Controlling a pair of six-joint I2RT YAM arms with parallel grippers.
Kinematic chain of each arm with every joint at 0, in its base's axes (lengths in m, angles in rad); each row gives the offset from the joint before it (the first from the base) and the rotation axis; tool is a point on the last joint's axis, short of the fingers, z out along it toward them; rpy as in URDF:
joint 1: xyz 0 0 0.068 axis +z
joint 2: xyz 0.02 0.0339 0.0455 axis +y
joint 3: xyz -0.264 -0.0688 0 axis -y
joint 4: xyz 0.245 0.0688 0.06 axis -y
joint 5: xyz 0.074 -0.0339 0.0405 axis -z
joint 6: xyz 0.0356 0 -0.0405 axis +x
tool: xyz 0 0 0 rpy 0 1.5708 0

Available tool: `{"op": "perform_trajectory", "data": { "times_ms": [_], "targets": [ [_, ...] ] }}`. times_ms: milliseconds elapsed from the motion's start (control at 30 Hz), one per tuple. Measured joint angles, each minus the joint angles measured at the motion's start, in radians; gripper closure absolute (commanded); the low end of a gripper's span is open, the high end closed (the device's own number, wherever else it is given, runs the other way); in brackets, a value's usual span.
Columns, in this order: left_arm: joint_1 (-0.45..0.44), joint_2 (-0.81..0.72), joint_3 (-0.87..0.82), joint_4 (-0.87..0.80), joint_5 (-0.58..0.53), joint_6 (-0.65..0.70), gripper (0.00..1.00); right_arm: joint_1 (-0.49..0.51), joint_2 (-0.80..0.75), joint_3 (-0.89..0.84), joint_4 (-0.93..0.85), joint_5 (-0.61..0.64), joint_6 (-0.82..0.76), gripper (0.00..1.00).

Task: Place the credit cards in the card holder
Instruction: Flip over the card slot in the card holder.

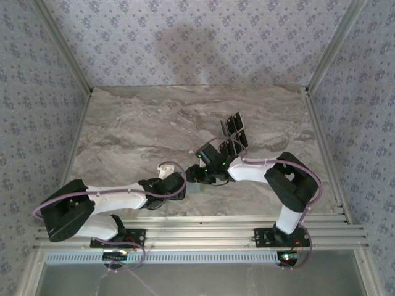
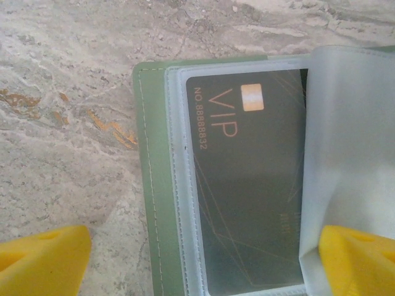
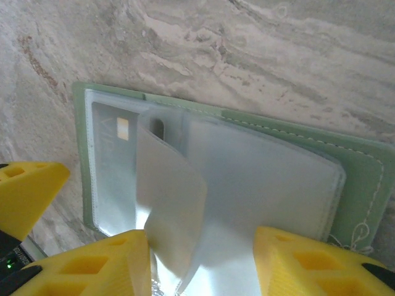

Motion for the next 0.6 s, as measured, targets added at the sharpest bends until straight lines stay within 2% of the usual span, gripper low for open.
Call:
{"op": "perform_trajectory", "data": {
  "times_ms": [300, 600],
  "targets": [
    [0.000, -0.106, 0.000, -0.038, -0.005, 0.000, 0.04, 0.018, 0.039, 0.074, -0.017, -0.002, -0.001, 0.49],
    [0.000, -0.395, -0.059, -0.122, -0.053, -0.036, 0.03, 0.072, 0.095, 0.218, -0.053, -0.002, -0.001, 0.49]
  ]
}}
